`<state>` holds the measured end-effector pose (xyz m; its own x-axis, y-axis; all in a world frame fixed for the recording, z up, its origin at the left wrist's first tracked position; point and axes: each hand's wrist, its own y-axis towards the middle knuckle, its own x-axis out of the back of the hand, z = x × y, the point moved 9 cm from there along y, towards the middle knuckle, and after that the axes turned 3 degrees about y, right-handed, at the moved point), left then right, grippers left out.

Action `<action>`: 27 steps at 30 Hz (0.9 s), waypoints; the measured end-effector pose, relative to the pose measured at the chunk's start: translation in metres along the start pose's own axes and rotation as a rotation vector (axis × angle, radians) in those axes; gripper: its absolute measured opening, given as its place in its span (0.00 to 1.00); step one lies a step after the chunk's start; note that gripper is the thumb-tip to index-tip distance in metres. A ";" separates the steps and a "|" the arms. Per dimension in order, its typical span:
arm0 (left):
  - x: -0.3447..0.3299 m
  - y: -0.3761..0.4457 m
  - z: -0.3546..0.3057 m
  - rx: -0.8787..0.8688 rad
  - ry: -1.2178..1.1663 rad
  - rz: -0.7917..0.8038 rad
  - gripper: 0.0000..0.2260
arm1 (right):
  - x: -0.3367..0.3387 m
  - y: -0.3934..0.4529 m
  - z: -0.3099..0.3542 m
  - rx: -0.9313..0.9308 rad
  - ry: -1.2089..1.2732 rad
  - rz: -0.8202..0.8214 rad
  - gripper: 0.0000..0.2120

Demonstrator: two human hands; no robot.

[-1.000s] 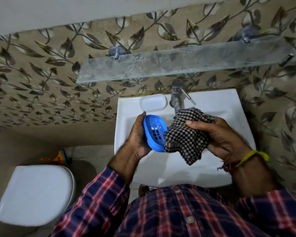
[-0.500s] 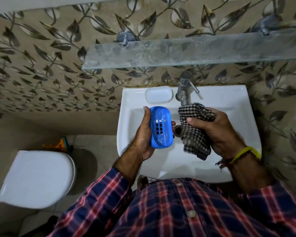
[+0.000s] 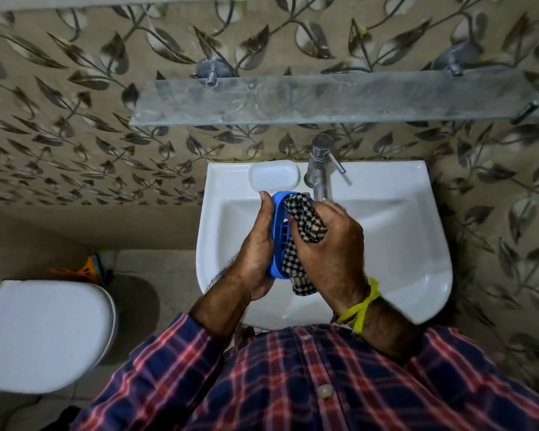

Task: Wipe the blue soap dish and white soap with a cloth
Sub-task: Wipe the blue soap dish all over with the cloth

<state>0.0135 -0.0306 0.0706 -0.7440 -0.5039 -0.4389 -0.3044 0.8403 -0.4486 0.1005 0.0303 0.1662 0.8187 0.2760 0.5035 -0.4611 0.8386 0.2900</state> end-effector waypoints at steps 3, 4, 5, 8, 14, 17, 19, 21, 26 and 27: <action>-0.001 -0.002 0.002 0.022 0.008 -0.013 0.33 | 0.001 -0.002 0.001 0.015 0.023 -0.035 0.05; -0.001 -0.003 0.003 0.032 0.016 -0.021 0.33 | 0.000 -0.002 0.001 0.020 0.043 -0.029 0.06; -0.001 -0.004 0.004 0.043 0.025 -0.029 0.32 | -0.002 -0.002 0.002 0.026 0.075 -0.007 0.07; 0.003 -0.006 0.006 0.068 0.029 -0.046 0.31 | -0.015 -0.002 0.001 0.038 0.202 0.124 0.11; 0.004 -0.006 0.002 0.080 -0.078 -0.009 0.34 | -0.023 -0.013 0.014 0.222 -0.007 0.370 0.29; -0.001 -0.007 0.003 0.076 -0.111 0.025 0.34 | -0.016 -0.013 0.019 0.241 -0.132 0.331 0.34; -0.003 -0.006 0.003 0.082 -0.132 0.028 0.33 | -0.014 -0.007 0.021 0.204 -0.100 0.285 0.33; -0.003 -0.005 -0.001 0.078 -0.148 0.027 0.33 | -0.018 -0.003 0.023 0.182 -0.056 0.325 0.32; -0.005 -0.004 -0.006 0.053 -0.128 0.050 0.33 | -0.008 -0.013 0.031 0.323 -0.127 0.379 0.29; -0.008 -0.004 -0.004 0.059 -0.123 0.051 0.33 | -0.002 -0.009 0.030 0.309 -0.132 0.319 0.28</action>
<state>0.0185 -0.0292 0.0790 -0.6779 -0.4848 -0.5526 -0.2301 0.8538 -0.4669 0.0926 0.0080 0.1864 0.5780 0.4182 0.7007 -0.7797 0.5365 0.3230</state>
